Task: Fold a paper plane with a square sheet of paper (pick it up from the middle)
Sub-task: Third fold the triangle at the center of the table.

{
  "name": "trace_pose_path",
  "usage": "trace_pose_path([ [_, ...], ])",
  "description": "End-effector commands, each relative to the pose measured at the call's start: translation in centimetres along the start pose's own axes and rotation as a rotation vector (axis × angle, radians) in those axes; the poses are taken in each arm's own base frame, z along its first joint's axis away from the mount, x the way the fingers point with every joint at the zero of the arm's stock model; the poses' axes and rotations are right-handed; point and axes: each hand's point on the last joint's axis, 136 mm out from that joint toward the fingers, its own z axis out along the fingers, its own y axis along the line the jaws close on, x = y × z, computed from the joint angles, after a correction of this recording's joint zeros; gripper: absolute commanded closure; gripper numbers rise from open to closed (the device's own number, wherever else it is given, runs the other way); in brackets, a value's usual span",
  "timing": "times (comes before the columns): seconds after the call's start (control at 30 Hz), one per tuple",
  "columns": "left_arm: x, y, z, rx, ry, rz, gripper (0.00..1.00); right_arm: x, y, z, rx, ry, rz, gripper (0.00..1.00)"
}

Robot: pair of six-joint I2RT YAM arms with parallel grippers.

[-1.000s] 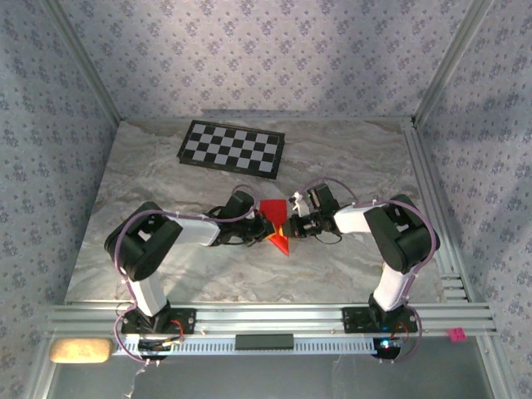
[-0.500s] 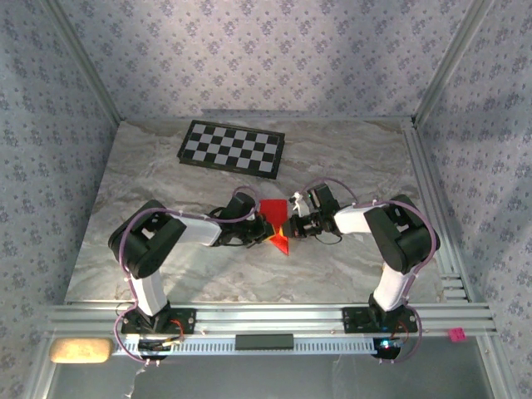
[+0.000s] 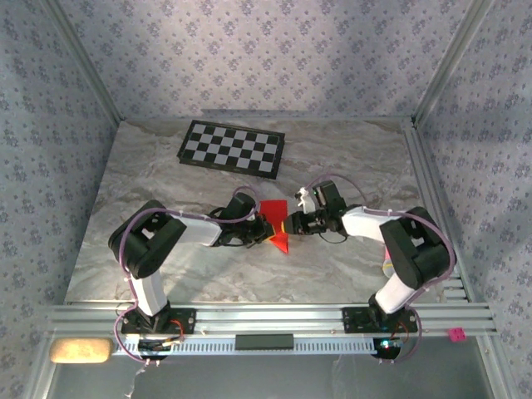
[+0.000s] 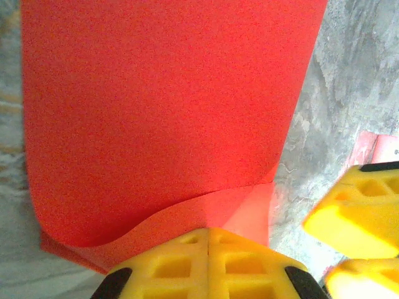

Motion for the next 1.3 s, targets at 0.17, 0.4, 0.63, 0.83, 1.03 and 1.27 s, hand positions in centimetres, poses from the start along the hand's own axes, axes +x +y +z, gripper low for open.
trace_pose_path([
  [0.17, 0.2, 2.0, 0.5, -0.068, 0.001, -0.004, 0.95, 1.6, 1.8, -1.6, -0.005, 0.016, 0.027, 0.74],
  [0.4, 0.2, 2.0, 0.5, -0.070, 0.001, -0.004, 0.95, 3.8, 4.2, 0.0, -0.029, 0.112, -0.015, 0.93],
  [0.63, 0.3, 2.2, 0.6, -0.074, 0.003, -0.004, 0.95, 5.2, 3.8, 1.8, 0.049, 0.195, -0.034, 0.97],
  [0.83, 0.2, 2.1, 0.5, -0.073, 0.003, -0.002, 0.95, 5.3, 3.0, 2.7, 0.096, 0.221, -0.036, 0.97],
  [1.03, 0.2, 2.0, 0.5, -0.073, 0.001, 0.001, 0.95, 6.0, 1.9, 2.9, 0.151, 0.246, -0.033, 0.97],
  [1.27, 0.2, 2.1, 0.4, -0.076, 0.003, 0.002, 0.95, 6.7, 1.2, 2.8, 0.156, 0.254, -0.018, 0.97],
])
